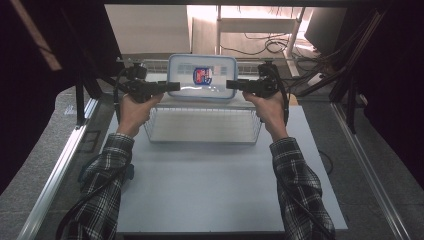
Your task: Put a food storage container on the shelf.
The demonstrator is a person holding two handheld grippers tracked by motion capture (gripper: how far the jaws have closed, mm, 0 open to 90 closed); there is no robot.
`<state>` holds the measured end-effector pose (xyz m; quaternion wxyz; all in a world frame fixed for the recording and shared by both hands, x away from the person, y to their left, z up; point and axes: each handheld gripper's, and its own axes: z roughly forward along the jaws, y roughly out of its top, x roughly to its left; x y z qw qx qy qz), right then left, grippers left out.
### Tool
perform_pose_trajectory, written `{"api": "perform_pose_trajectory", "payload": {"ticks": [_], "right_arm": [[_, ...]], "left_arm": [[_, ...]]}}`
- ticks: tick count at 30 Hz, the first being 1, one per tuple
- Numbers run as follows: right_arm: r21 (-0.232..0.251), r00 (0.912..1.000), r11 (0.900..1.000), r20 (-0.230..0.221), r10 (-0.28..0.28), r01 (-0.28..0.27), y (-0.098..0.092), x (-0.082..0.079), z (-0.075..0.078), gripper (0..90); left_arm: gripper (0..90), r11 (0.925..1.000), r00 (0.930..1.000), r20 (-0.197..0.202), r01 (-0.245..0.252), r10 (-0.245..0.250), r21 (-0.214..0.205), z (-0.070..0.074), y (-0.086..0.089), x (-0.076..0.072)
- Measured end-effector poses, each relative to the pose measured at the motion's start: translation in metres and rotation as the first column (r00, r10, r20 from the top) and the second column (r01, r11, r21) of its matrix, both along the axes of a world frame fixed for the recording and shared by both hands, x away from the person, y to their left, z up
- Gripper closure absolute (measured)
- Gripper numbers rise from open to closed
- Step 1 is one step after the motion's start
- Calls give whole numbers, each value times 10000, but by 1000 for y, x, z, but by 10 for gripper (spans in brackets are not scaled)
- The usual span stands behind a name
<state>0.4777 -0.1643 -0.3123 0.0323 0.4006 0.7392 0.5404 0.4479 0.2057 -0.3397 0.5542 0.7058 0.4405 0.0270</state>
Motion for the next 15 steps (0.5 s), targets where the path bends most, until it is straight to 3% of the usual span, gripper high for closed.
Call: {"api": "perform_pose_trajectory", "payload": {"ticks": [6,12,13,14,15], "right_arm": [[12,9998,10000,-171,-52,52,1,2,-3,382],[-412,9998,9990,66,-182,185,4,0,-1,340],[-778,9983,9958,371,-451,479,6,-3,1,337],[-778,9983,9958,371,-451,479,6,-3,1,337],[-745,9966,9949,512,-638,675,7,-4,2,343]], "left_arm": [[392,10000,10000,-9,17,-17,-32,0,0,0],[349,9994,9995,12,-304,304,155,1,0,-1],[315,9946,9982,32,-591,591,855,0,-2,-1],[315,9946,9982,32,-591,591,855,0,-2,-1],[315,9854,9968,137,-799,787,1506,-1,-5,0]]}}
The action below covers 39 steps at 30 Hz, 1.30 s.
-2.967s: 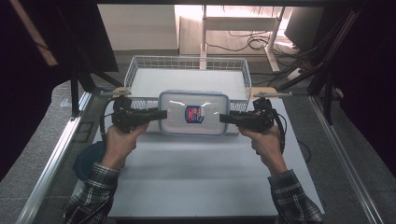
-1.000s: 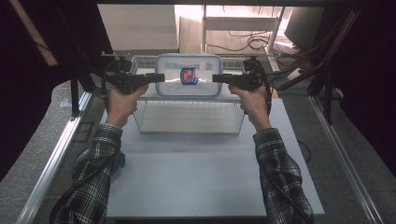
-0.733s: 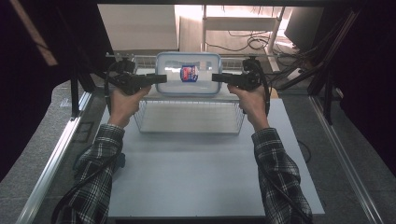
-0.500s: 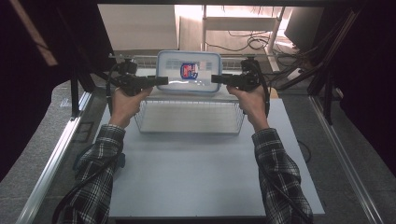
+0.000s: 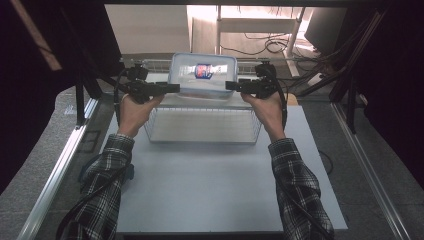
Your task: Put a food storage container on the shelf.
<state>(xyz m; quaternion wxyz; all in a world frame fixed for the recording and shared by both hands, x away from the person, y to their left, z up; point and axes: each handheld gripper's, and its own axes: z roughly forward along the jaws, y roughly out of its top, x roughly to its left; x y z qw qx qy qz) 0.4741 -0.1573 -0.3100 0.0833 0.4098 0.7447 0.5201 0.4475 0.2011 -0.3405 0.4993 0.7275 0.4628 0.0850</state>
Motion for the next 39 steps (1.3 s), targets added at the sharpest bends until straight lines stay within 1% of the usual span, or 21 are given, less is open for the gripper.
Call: {"api": "perform_pose_trajectory", "payload": {"ticks": [1,2,3,4,5,6,8,9,10,11,12,15,16,18,19,22,28,33,36,37,39], "right_arm": [[78,9998,9998,131,-174,173,-1,0,2,358],[-366,9996,9992,202,-174,182,0,0,2,384],[-843,9998,9964,172,-78,93,3,0,2,385],[-1234,9997,9923,234,-52,81,6,0,0,394],[-1434,9996,9896,284,-14,54,8,-1,-2,394],[-1569,9987,9876,513,56,25,10,-2,-4,397],[-1524,9983,9883,569,91,-3,10,-2,-5,412],[-1291,9980,9916,619,136,-56,7,-2,-3,431],[-1291,9980,9916,619,136,-56,7,-2,-3,431],[-855,9975,9963,694,96,-36,3,-2,1,442],[-699,9966,9976,823,24,34,1,-2,3,452],[-599,9962,9980,849,-171,222,0,0,7,475],[-694,9964,9971,804,-252,308,1,3,8,473],[-352,9975,9988,641,-304,327,0,8,10,537],[-450,9976,9983,602,-342,369,2,10,10,551],[-618,9973,9970,596,-433,470,6,14,12,587],[-419,9992,9987,261,-289,300,6,12,12,614],[-488,9992,9983,265,-294,307,9,9,12,617],[-579,9983,9974,421,-395,419,10,7,13,623],[-613,9983,9973,456,-368,396,11,6,13,612],[-603,9977,9976,599,-306,342,10,2,13,573]], "left_arm": [[320,9986,9999,67,-125,122,512,-1,-2,0],[320,9973,9997,167,-193,182,712,-3,-4,0],[323,9981,9993,335,-201,181,580,-3,-4,-1],[339,9995,9985,525,-146,131,284,-2,-3,-1],[349,9998,9983,569,-122,131,-157,-1,-1,-1],[352,9968,9980,619,-111,160,-788,3,2,0],[354,9960,9971,720,-170,234,-882,6,3,0],[359,9959,9960,832,-241,314,-876,9,4,0],[359,9955,9953,892,-291,372,-899,12,5,0],[371,9946,9938,933,-524,608,-900,16,6,2],[383,9946,9938,933,-524,608,-900,16,6,2],[422,9926,9925,827,-822,896,-894,17,6,7],[437,9914,9928,784,-828,909,-1017,16,6,9],[498,9915,9947,665,-713,789,-1089,15,4,11],[532,9904,9950,626,-694,773,-1192,15,4,12],[576,9910,9959,580,-622,694,-1184,16,5,10],[579,9908,9962,581,-580,655,-1225,15,11,5],[574,9904,9969,515,-527,597,-1275,15,13,5],[564,9937,9956,673,-583,649,-954,18,11,3],[536,9952,9944,835,-578,644,-788,20,11,2],[481,9961,9939,952,-488,557,-734,23,11,-3]]}}
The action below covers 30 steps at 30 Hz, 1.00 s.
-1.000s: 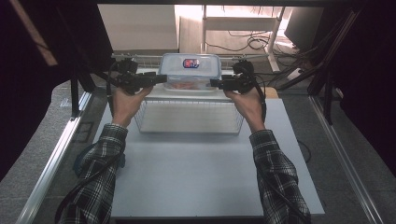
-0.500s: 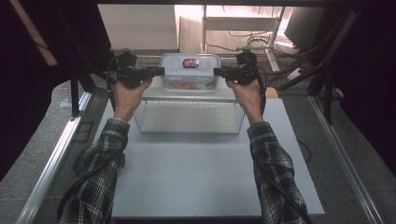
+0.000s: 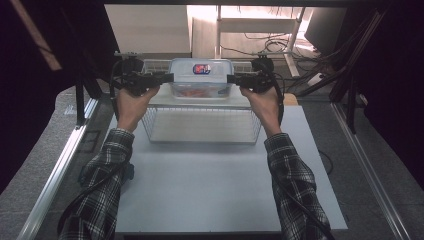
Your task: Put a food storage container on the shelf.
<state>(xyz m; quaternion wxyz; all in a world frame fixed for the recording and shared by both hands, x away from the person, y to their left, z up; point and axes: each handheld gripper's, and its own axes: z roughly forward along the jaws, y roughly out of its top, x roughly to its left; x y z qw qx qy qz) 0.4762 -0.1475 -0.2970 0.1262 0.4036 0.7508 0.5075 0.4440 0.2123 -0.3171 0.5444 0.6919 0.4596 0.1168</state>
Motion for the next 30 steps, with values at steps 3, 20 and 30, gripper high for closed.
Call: {"api": "perform_pose_trajectory", "payload": {"ticks": [3,20,30], "right_arm": [[-52,9996,9999,231,151,-150,-3,-9,0,507],[-534,9882,9898,708,1359,-1323,-18,-76,-40,131],[-1109,9750,9752,926,2020,-1915,-18,-120,-65,53]], "left_arm": [[414,9997,9997,201,161,-166,202,0,0,-12],[125,9895,9933,450,1016,-1066,1026,-55,-19,-93],[92,9823,9878,525,1393,-1467,1251,-82,-30,-140]]}}
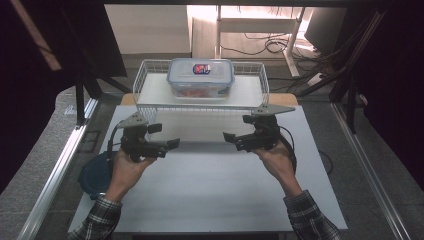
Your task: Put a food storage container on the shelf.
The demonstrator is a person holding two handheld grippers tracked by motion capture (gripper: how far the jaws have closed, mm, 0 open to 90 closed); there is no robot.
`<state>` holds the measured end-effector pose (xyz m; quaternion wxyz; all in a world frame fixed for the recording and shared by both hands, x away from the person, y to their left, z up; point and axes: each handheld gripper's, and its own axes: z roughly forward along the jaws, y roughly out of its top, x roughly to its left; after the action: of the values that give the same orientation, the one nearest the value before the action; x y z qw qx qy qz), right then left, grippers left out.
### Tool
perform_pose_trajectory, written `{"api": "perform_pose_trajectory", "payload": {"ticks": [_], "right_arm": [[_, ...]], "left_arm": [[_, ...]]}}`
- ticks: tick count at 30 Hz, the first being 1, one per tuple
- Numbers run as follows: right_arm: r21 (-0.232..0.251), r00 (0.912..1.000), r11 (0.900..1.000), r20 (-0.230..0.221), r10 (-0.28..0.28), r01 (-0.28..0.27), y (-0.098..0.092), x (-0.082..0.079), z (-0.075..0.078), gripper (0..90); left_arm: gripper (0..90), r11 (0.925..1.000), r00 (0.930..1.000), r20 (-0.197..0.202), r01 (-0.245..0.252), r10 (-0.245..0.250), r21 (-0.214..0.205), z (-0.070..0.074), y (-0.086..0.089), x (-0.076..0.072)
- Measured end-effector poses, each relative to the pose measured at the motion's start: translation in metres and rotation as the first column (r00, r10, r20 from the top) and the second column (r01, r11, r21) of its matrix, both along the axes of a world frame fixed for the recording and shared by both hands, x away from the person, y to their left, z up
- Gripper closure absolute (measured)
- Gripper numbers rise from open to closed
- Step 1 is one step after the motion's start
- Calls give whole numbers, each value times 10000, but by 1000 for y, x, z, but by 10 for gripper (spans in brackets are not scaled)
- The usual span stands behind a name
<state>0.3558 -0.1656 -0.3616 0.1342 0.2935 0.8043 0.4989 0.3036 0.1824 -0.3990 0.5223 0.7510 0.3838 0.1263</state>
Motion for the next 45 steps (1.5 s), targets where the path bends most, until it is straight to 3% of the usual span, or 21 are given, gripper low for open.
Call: {"api": "perform_pose_trajectory", "payload": {"ticks": [6,10,14,17,21,26,31,35,38,42,45], "right_arm": [[-71,9999,9999,64,113,-112,-5,-20,-14,33],[-42,9999,9999,-87,123,-123,-9,-30,-23,27],[-151,9998,9998,-180,123,-126,-13,-38,-35,14],[-400,9998,9991,-154,121,-127,-18,-47,-45,12],[-306,9996,9994,-208,170,-177,-22,-55,-51,13],[-322,10000,9995,-20,63,-64,-25,-66,-63,15],[-380,10000,9993,-72,66,-69,-28,-78,-73,15],[-544,10000,9985,-44,26,-29,-30,-86,-83,16],[-722,9999,9974,122,-69,77,-34,-92,-93,18],[-1089,9996,9937,67,-258,264,-39,-96,-109,18],[-1343,9995,9906,-124,-295,276,-42,-96,-119,18]], "left_arm": [[61,9992,9999,-71,83,-80,392,-20,-5,-22],[56,9988,9999,-115,115,-109,482,-33,-8,-32],[48,9964,10000,-58,69,-65,842,-43,-13,-41],[42,9976,10000,-25,50,-49,693,-49,-13,-47],[41,9981,9999,111,-1,-6,611,-57,-12,-56],[52,9975,9995,84,295,-301,636,-65,-15,-66],[38,9957,9994,86,312,-321,875,-77,-18,-71],[33,9933,9986,503,81,-140,1157,-88,-20,-77],[37,9899,9981,562,171,-252,1406,-95,-22,-81],[35,9836,9989,358,247,-316,1788,-105,-24,-82],[30,9835,9995,138,243,-272,1795,-110,-24,-80]]}}
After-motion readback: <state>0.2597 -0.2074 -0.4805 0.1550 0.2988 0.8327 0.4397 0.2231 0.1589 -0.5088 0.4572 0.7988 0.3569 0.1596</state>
